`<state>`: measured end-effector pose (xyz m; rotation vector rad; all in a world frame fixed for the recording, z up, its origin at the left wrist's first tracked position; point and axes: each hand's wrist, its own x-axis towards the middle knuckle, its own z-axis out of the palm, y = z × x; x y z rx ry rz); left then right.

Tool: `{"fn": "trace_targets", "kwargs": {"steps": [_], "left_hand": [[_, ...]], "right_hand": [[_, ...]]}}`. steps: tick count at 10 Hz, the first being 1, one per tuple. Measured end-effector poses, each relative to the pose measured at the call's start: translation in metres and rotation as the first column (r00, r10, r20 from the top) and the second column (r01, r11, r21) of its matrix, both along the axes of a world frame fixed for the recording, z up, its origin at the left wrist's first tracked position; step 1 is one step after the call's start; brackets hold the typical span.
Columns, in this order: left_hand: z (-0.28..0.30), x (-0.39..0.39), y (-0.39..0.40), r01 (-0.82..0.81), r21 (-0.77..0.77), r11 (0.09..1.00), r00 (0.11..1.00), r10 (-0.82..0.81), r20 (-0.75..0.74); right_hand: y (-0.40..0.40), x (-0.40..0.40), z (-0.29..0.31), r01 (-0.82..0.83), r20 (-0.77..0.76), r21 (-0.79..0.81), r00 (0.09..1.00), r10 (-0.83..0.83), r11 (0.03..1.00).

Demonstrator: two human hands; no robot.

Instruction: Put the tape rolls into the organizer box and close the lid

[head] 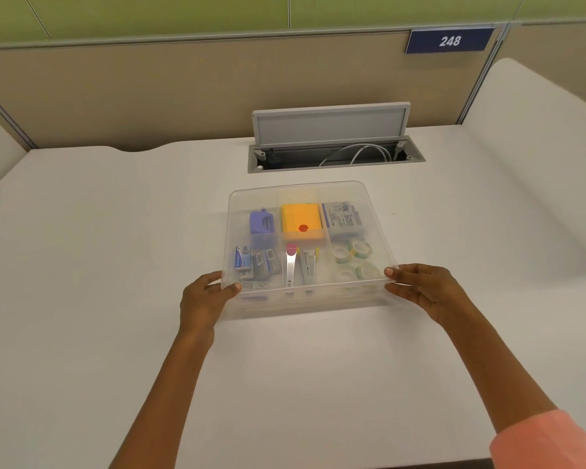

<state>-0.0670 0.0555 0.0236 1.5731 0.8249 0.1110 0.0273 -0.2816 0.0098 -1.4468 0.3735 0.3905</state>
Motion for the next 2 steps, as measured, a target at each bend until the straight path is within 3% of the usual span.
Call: {"fn": "trace_targets", "kwargs": {"steps": [2], "left_hand": [[0.006,0.007,-0.008,0.056,0.349,0.935,0.996,-0.03,-0.078]], "right_hand": [[0.002,0.004,0.016,0.027,0.106,-0.13,0.994,-0.013,0.991]]}}
